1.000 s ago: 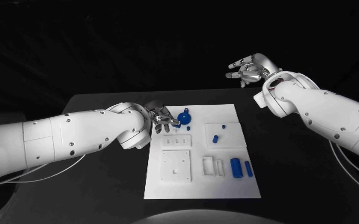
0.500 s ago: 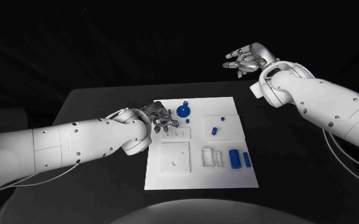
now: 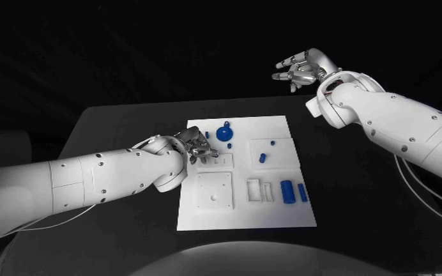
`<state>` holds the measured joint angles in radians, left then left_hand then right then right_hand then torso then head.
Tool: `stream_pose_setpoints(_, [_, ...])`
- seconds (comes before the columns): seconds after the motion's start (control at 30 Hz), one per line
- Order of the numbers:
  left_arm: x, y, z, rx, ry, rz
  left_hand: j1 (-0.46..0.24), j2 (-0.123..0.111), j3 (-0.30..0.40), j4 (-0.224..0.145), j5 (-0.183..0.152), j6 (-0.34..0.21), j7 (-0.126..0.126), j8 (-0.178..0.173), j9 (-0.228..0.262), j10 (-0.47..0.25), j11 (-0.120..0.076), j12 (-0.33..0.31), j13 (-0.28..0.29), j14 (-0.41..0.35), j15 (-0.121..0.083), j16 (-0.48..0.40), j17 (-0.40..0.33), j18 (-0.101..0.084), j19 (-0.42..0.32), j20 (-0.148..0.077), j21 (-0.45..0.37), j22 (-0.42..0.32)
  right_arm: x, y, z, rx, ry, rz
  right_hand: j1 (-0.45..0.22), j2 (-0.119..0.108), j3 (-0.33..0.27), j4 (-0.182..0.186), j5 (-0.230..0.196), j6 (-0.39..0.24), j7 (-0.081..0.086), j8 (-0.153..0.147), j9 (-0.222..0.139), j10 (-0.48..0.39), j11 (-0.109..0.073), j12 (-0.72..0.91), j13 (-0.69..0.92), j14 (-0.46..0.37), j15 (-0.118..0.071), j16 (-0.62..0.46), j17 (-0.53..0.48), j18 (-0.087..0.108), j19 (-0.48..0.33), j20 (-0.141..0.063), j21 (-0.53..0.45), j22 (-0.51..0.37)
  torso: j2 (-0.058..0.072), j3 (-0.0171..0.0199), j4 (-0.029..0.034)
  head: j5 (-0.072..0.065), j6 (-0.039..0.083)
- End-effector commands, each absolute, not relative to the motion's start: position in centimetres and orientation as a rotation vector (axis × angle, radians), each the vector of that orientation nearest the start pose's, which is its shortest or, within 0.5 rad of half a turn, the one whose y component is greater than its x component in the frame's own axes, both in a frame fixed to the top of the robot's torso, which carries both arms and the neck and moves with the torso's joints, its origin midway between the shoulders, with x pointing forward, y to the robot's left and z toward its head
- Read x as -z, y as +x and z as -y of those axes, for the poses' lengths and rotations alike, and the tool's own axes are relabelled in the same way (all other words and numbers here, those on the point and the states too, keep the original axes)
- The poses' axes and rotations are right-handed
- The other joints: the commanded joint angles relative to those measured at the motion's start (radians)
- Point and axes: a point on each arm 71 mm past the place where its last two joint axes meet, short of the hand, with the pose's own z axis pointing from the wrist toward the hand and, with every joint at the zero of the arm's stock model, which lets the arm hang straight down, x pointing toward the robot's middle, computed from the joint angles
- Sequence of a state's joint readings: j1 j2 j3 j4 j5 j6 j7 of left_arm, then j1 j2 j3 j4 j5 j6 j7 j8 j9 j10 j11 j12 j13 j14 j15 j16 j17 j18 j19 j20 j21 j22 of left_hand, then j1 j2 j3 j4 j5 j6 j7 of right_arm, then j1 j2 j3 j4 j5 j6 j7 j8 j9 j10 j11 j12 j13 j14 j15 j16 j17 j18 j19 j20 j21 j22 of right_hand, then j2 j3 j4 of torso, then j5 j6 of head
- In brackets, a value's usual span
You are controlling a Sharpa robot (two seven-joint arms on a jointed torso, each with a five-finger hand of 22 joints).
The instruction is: Assemble the parts on the task board
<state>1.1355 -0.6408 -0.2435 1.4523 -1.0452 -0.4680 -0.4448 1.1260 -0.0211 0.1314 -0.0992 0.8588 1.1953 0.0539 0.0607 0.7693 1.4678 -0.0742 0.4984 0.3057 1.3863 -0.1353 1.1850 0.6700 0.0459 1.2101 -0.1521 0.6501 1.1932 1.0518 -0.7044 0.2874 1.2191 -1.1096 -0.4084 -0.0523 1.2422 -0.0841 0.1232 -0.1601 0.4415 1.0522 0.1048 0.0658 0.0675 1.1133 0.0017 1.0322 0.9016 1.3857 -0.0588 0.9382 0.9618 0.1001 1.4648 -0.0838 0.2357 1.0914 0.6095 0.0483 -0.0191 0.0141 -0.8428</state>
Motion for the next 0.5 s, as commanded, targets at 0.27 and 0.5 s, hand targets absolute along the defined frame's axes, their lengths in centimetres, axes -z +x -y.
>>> stream_pose_setpoints(0.27, [30.51, 44.81, -14.71, 0.491, -0.364, -2.097, 0.01, 0.005, 0.091, -0.087, -0.003, 0.09, -0.068, 0.005, -0.001, 0.048, -0.007, 0.003, 0.0, 0.002, 0.0, -0.005, -0.003, -0.007, 0.012, 0.001, -0.013, 0.012, 17.04, 55.07, 24.36, -0.773, 0.479, -1.494, -0.013, -0.001, 0.001, 0.005, 0.008, 0.004, 0.001, -0.003, -0.001, -0.006, 0.001, -0.003, -0.001, 0.0, -0.005, -0.004, -0.001, 0.009, 0.035, 0.0, -0.004, -0.002, 0.001, 0.0, 0.0028, -0.005, -0.001])
stream_pose_setpoints(0.5, [30.72, 44.77, -14.44, 0.489, -0.347, -2.096, 0.011, 0.006, 0.089, -0.087, -0.007, 0.09, -0.067, 0.005, -0.008, 0.049, -0.006, 0.004, 0.0, 0.002, 0.0, -0.004, -0.003, -0.007, 0.019, 0.001, -0.03, 0.03, 17.06, 55.06, 24.36, -0.772, 0.48, -1.499, -0.014, -0.001, -0.001, 0.009, 0.009, 0.004, 0.001, -0.003, -0.001, -0.006, 0.001, -0.002, -0.002, 0.0, -0.005, -0.005, -0.001, 0.009, 0.035, 0.001, -0.004, -0.004, 0.003, -0.0004, 0.0038, -0.008, -0.002])
